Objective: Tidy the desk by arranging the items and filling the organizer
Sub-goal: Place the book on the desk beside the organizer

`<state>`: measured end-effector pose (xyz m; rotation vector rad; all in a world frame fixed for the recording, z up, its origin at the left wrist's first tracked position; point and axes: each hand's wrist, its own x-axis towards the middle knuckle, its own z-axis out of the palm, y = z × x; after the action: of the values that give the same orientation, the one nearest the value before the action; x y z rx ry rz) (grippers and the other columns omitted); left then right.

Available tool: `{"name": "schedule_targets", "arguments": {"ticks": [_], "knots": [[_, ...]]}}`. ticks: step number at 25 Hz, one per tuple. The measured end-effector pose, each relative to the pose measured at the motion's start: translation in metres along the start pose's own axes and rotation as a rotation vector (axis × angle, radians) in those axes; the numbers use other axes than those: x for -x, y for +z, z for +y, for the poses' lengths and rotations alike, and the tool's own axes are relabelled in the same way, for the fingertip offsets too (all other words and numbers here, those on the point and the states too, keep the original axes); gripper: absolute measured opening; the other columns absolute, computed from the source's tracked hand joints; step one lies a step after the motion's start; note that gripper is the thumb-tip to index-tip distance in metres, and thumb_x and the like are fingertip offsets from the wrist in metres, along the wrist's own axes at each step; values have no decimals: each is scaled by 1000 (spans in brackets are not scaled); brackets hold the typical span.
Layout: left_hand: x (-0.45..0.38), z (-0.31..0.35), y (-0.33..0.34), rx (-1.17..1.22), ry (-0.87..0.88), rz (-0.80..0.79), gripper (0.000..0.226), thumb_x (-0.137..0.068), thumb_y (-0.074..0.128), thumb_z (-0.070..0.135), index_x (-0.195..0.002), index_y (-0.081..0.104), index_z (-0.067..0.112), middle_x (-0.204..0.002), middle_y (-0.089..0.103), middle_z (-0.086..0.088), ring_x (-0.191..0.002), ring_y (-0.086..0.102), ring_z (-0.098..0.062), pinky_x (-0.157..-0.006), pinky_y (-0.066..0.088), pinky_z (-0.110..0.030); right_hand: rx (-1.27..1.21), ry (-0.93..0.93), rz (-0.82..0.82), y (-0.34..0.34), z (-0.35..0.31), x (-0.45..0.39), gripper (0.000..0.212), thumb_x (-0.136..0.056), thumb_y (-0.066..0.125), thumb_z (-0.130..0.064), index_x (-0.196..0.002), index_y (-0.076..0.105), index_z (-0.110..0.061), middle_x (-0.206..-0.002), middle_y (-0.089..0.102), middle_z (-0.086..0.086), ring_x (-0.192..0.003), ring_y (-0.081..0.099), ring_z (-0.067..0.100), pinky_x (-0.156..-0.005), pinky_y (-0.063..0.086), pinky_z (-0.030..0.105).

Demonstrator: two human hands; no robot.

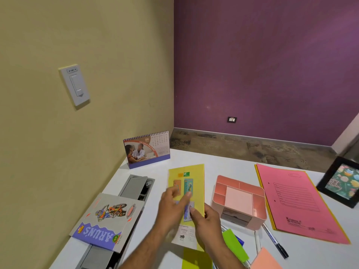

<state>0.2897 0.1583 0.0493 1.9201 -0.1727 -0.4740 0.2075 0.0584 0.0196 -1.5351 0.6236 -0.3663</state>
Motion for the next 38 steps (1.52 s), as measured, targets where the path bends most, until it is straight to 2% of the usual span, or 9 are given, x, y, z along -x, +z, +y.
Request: {"name": "schedule_targets", "arguments": {"ticks": [3, 6, 8, 14, 17, 21, 25, 32, 38], "knots": [[12, 13, 21, 104, 36, -65, 66, -69, 70, 67, -121, 54, 30, -118, 57, 14, -107, 61, -6, -94, 53, -32, 157, -91, 35, 0, -4, 3, 26, -87, 60, -8, -91, 73, -31, -89, 73, -4, -83, 67, 23, -74, 54, 35], [12, 13, 25, 251, 20, 33, 23, -85, 69, 24, -106, 61, 26, -103, 70, 5, -93, 70, -12, -85, 59, -38, 216, -166, -103, -3, -14, 8, 24, -76, 66, -26, -97, 72, -38, -96, 61, -2, -85, 61, 13, -71, 48, 22], [6, 6, 17, 293, -24, 61, 25, -87, 56, 6, -99, 65, 26, -93, 74, 2, -88, 72, -20, -82, 59, -47, 206, -169, -204, -9, -14, 6, 33, -72, 68, -41, -103, 70, -50, -101, 59, 0, -91, 60, 8, -81, 48, 25], [2, -13, -8, 394, -158, 54, 29, -96, 49, -1, -106, 65, 21, -97, 75, -8, -90, 72, -31, -85, 56, -55, 567, -6, 159, -32, -5, -11, 68, -75, 78, -51, -132, 47, -30, -125, 46, -8, -118, 45, 16, -96, 42, 41], [0, -23, -16, 432, -194, 53, 29, -96, 49, -1, -109, 66, 20, -98, 75, -10, -92, 71, -35, -86, 55, -57, 136, 180, -23, -39, -4, -15, 42, -86, 75, -25, -123, 58, -20, -118, 68, -1, -101, 67, 20, -80, 55, 38], [-6, -35, -23, 421, -225, 24, 25, -95, 52, 2, -110, 66, 17, -97, 75, -15, -92, 70, -41, -84, 55, -60, -91, 268, -117, -36, 5, -17, 26, -92, 64, -2, -113, 67, -17, -101, 77, 10, -88, 73, 37, -82, 56, 63], [-3, -35, -36, 385, -236, 130, 9, -92, 65, 19, -98, 65, 12, -88, 73, -16, -70, 69, -29, -54, 56, -32, -131, 279, -71, -34, 15, -15, 24, -91, 64, 1, -108, 69, -15, -97, 77, 10, -85, 74, 37, -79, 59, 57], [-19, -110, -126, -234, -409, 635, 48, -81, 73, 45, -108, 60, 9, -111, 62, -18, -97, 57, -37, -80, 51, -46, -171, 334, 18, -44, 35, -12, 24, -88, 66, 4, -103, 71, -13, -93, 78, 11, -78, 74, 35, -63, 57, 41], [-21, -159, -155, -270, -861, 549, 127, -56, 77, 73, -144, 18, 3, -139, 35, -27, -128, 31, -41, -109, 24, -53, -184, 333, -7, -41, 40, -15, 28, -88, 64, 8, -107, 70, -12, -95, 78, 11, -82, 74, 37, -66, 58, 44]]}}
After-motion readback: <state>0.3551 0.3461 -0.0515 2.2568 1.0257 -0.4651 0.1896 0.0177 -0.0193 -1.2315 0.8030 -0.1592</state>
